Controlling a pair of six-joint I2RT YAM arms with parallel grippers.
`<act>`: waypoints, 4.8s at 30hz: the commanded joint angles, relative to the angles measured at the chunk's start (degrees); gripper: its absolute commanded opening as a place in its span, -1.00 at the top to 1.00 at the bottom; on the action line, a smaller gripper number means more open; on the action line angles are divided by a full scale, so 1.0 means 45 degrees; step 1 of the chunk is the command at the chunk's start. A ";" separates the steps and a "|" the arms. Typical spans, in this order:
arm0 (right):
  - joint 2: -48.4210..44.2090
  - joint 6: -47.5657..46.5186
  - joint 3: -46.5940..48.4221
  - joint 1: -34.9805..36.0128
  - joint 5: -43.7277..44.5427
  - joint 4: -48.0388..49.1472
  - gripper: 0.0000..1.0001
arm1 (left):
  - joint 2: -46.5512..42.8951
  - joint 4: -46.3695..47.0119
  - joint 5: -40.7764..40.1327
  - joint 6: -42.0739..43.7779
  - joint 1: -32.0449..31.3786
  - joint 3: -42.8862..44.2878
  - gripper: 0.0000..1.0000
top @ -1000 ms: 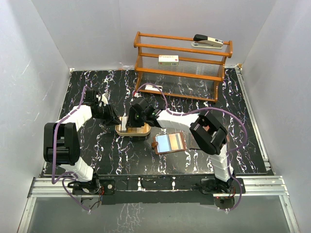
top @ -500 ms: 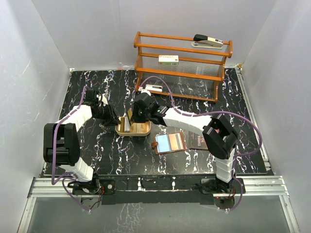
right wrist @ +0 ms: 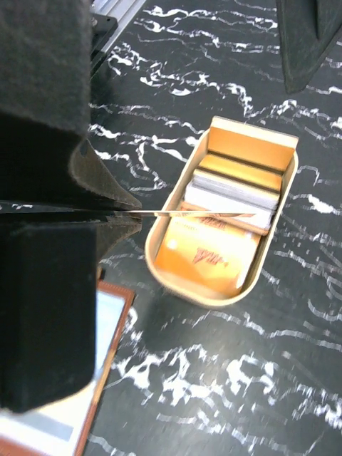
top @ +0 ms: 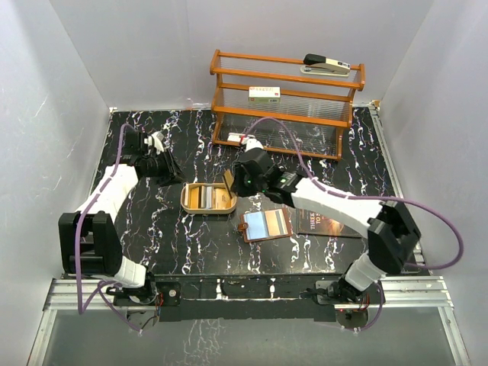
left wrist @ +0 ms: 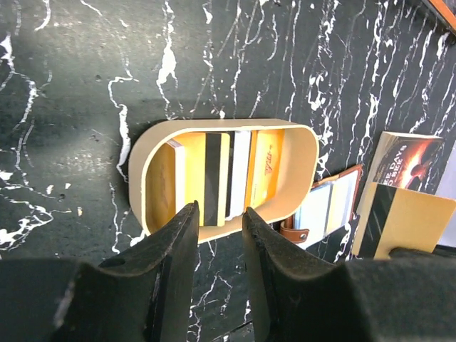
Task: Put the credit cards into the card holder
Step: Pick up the credit card from the storage box, then insert the credit card into the card holder.
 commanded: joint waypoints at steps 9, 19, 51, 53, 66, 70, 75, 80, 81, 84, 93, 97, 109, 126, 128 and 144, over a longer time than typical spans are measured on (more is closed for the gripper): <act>-0.3189 -0.0540 -0.3812 -0.1574 -0.1712 -0.0490 1.00 | -0.0657 0.0435 -0.0081 -0.1464 -0.4157 -0.0573 0.53; -0.3962 -0.0507 -0.6447 -0.2806 -0.2939 0.0215 1.00 | 0.0545 0.1846 -0.0988 -0.2641 -0.7773 -0.0999 0.90; -0.5465 0.0169 -0.9589 -0.3792 -0.5231 0.3162 0.99 | 0.2485 0.2028 -0.3195 -0.2692 -0.9380 -0.1886 1.00; -0.5449 0.0147 -0.9635 -0.3798 -0.5336 0.3284 0.99 | 0.2489 0.2027 -0.3177 -0.2728 -0.9384 -0.1851 0.99; -0.4615 0.0110 -1.0128 -0.3964 -0.6014 0.4378 0.98 | 0.2548 0.1999 -0.3548 -0.2662 -0.9384 -0.1915 1.00; -0.4255 0.0044 -1.0230 -0.4027 -0.6010 0.4461 0.93 | 0.2633 0.1786 -0.3867 -0.2406 -0.9383 -0.1813 1.00; -0.4090 0.0104 -1.0192 -0.4057 -0.5816 0.4419 0.86 | 0.2645 0.1664 -0.4047 -0.2252 -0.9384 -0.1766 1.00; -0.3917 0.0270 -1.0154 -0.4085 -0.5437 0.4667 0.90 | 0.2641 0.1845 -0.3883 -0.2372 -0.9384 -0.1874 1.00; -0.3877 0.0333 -1.0168 -0.4086 -0.5405 0.4748 0.90 | 0.2662 0.1878 -0.3852 -0.2390 -0.9384 -0.1893 1.00; -0.3763 0.0454 -1.0247 -0.4080 -0.5410 0.4973 0.90 | 0.2644 0.1961 -0.3764 -0.2436 -0.9384 -0.1988 1.00; -0.3905 0.1104 -1.0686 -0.4065 -0.5479 0.5466 0.90 | 0.2618 0.2319 -0.3465 -0.2687 -0.9384 -0.2113 1.00; -0.3970 0.1820 -1.1202 -0.4055 -0.5969 0.6099 0.85 | 0.2615 0.2400 -0.3408 -0.2783 -0.9384 -0.2178 1.00; -0.3797 0.2166 -1.1087 -0.4040 -0.6014 0.6050 0.76 | 0.2631 0.2694 -0.3061 -0.2977 -0.9384 -0.2262 1.00; -0.4166 0.1007 -0.9001 -0.3794 -0.3889 0.1649 0.27 | 0.2695 0.2926 -0.2970 -0.3097 -0.9386 -0.2443 1.00; -0.4241 0.0705 -0.8513 -0.3801 -0.3422 0.0883 0.21 | 0.2717 0.2963 -0.2910 -0.3045 -0.9374 -0.2431 1.00; -0.3148 0.0180 -0.8202 -0.3782 -0.4686 0.2445 0.17 | 0.2881 0.3081 -0.2792 -0.2995 -0.9390 -0.2311 1.00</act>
